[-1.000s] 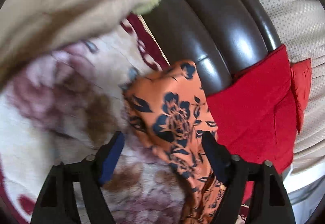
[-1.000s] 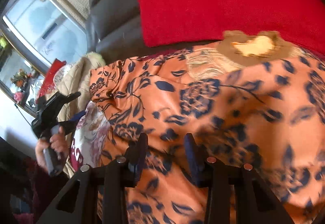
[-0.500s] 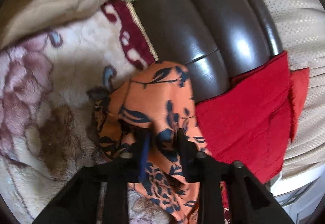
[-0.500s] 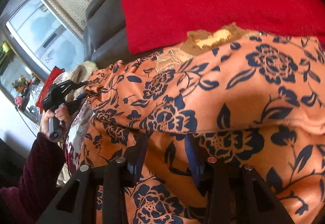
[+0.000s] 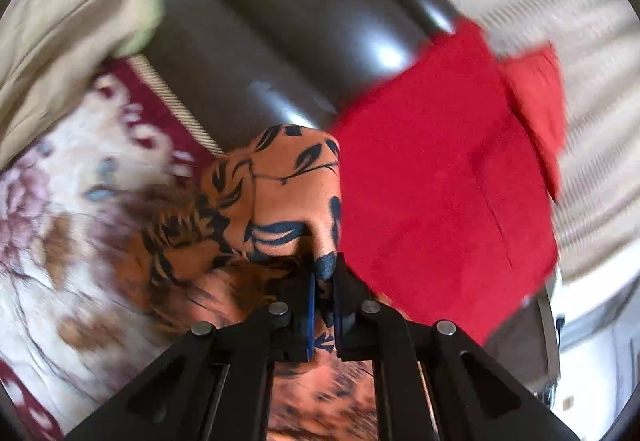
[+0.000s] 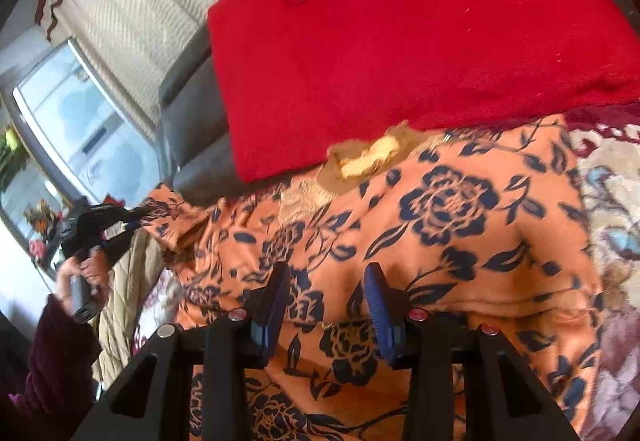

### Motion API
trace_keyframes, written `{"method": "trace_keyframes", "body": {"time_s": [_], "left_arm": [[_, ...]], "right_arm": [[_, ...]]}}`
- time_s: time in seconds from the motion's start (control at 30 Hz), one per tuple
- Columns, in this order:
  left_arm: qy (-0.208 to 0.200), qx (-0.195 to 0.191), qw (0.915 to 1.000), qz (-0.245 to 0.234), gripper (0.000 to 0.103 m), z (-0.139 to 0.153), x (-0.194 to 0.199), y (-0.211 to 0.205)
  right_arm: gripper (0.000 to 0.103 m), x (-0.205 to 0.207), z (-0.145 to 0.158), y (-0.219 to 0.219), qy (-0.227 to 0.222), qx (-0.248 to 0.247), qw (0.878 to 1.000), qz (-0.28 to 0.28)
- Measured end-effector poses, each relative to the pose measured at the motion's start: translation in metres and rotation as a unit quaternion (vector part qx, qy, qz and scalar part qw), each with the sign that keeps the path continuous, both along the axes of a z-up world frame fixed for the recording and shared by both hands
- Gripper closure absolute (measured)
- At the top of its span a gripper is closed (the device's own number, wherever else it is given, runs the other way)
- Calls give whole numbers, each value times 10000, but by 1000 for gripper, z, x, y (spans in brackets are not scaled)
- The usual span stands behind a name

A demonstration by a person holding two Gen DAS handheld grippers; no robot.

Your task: Fold small clothes

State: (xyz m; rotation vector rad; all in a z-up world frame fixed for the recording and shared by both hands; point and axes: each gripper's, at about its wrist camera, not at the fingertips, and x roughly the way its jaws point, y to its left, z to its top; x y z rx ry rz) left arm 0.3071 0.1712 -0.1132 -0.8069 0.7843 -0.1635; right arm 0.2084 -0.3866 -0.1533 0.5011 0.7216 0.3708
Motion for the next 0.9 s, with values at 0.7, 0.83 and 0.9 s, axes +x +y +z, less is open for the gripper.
{"method": "trace_keyframes", "body": {"time_s": [0.7, 0.83, 0.9], "left_arm": [[504, 883, 9641, -2454, 58, -12, -21, -203], [484, 1643, 9702, -1714, 58, -34, -11, -159], [637, 1799, 9710, -1442, 58, -54, -2, -145]], "right_arm": [[32, -17, 14, -119, 198, 1077, 9807, -1619], [32, 5, -8, -96, 753, 1061, 9813, -1418], [32, 19, -23, -85, 1120, 916, 9788, -1449]]}}
